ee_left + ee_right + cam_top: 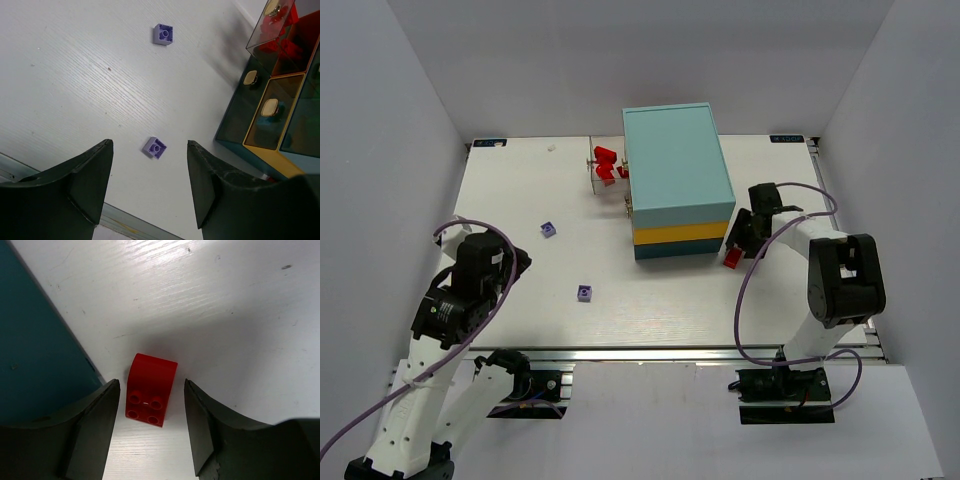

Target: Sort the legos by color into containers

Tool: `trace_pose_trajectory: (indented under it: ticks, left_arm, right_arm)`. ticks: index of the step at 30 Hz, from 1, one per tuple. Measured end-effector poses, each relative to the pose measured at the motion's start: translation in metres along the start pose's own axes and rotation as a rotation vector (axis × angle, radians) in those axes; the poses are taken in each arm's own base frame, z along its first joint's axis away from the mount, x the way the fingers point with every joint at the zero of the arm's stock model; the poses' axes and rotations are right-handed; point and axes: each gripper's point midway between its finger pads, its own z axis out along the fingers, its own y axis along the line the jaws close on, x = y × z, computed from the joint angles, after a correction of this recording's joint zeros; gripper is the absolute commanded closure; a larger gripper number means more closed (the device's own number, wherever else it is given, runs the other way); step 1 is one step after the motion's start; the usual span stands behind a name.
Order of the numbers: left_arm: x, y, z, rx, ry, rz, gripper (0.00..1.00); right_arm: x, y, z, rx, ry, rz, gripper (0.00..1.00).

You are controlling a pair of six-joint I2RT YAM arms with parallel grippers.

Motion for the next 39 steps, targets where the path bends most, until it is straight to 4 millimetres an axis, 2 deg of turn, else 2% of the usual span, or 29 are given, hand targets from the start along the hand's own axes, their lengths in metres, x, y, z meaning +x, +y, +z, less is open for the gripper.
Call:
trace_pose_trajectory:
  ticks: [6,11,14,15,17,18,19,22,25,29,31,33,36,39]
  left_arm:
    - [0.0,0.0,0.0,0.004,-0.002,-0.012,0.29]
    - [0.004,0.003,0.0,0.004,0.0,-0.02,0.3]
    - [0.004,0.005,-0.001,0.009,-0.004,-0.026,0.29]
    - [0.004,0.005,-0.001,0.01,-0.004,-0.027,0.29]
    - [0.004,0.005,-0.002,0.013,-0.006,-0.028,0.29]
    - [0.005,0.006,-0.001,0.013,-0.005,-0.028,0.29]
    - [0.006,0.006,0.0,0.013,-0.003,-0.027,0.29]
    - [0.014,0.009,0.006,0.004,0.016,-0.018,0.29]
    - [0.02,0.01,0.011,-0.004,0.033,-0.011,0.29]
    - [0.02,0.007,0.015,-0.003,0.033,-0.008,0.28]
    - [0.019,0.006,0.015,0.004,0.029,-0.01,0.28]
    - [0.019,0.005,0.016,0.006,0.026,-0.009,0.28]
    - [0.021,0.005,0.019,0.007,0.028,-0.007,0.28]
    - [0.022,0.004,0.02,0.007,0.029,-0.004,0.28]
  right_arm:
    - [0.001,0.0,0.004,0.011,-0.004,-0.009,0.5]
    - [0.0,-0.003,0.004,0.024,-0.017,-0.015,0.72]
    - [-0.001,-0.008,0.002,0.035,-0.024,-0.03,0.81]
    - [0.0,-0.012,-0.001,0.041,-0.025,-0.036,0.89]
    - [0.002,-0.019,-0.011,0.044,-0.03,-0.063,0.94]
    - [0.0,-0.02,-0.019,0.032,-0.044,-0.095,1.0]
    - [-0.001,-0.019,-0.028,0.007,-0.059,-0.136,1.0]
    - [-0.01,-0.007,-0.06,-0.118,-0.131,-0.332,1.0]
    - [-0.006,0.012,-0.098,-0.277,-0.225,-0.592,1.0]
    - [0.022,0.034,-0.153,-0.513,-0.387,-1.046,1.0]
    - [0.045,0.041,-0.176,-0.637,-0.447,-1.32,1.0]
    - [0.075,0.044,-0.189,-0.771,-0.467,-1.564,1.0]
    - [0.114,0.053,-0.2,-1.004,-0.462,-1.772,1.0]
    - [0.131,0.076,-0.212,-1.223,-0.453,-1.847,1.0]
